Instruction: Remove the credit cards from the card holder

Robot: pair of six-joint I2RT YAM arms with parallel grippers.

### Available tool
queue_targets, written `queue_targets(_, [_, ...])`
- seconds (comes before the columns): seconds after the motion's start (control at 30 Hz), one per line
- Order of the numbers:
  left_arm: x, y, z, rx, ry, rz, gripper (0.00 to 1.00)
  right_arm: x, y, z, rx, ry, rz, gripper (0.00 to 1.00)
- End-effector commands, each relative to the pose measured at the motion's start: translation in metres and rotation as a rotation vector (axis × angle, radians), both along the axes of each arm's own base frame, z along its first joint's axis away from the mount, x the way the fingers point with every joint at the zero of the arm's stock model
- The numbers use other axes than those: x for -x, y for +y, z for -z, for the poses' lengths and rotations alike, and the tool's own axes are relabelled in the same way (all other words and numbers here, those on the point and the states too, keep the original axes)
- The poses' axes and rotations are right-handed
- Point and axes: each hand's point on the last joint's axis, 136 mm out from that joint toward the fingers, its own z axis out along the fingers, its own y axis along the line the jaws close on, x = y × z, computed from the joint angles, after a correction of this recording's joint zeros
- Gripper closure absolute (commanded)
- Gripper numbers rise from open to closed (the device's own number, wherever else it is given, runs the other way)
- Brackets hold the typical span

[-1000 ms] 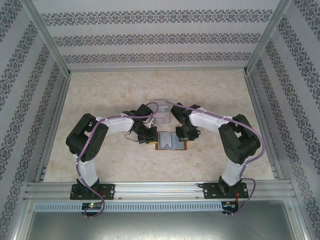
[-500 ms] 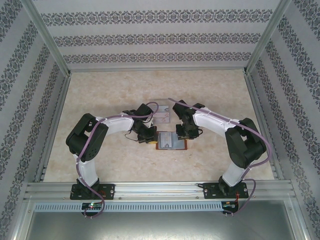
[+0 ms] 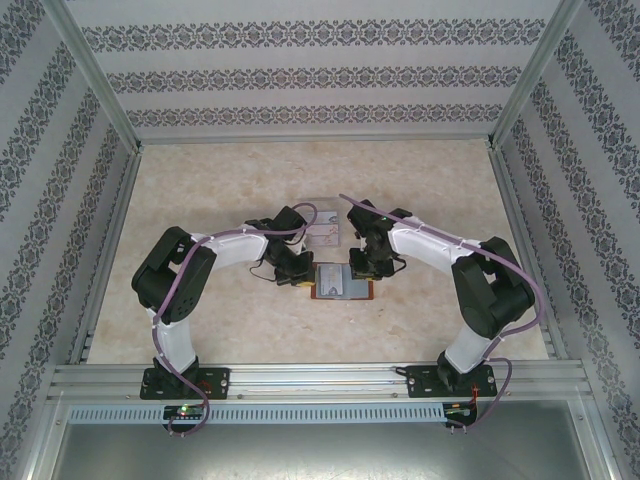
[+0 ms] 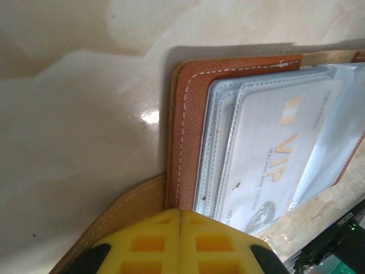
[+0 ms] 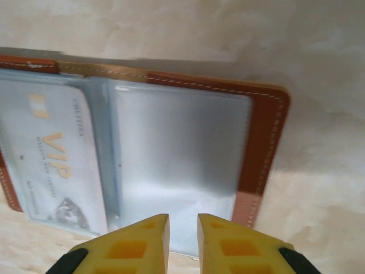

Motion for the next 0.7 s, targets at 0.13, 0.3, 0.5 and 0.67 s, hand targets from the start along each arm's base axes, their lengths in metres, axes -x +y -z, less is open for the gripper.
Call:
queue_targets(0.13, [-0.004,-0.006,-0.021,0.022,-0.031,-0.001,0.95,0.001,0.022,0.009,-0.145,0.036,0.038,0.83])
queue_targets(0.3, [-0.005,-0.01,-0.024,0.039,-0.032,-0.001,0.96,0.004,0.016,0.024,-0.116,0.056,0.049,0.84])
queue_targets(0.5, [-0.007,-0.016,-0.028,0.066,-0.036,-0.004,0.96,0.007,0.008,0.033,-0.078,0.067,0.052,0.85])
queue_targets(0.67, [-0.008,-0.022,-0.029,0.074,-0.037,0.001,0.96,0.0,0.016,0.017,-0.144,0.032,0.057,0.85])
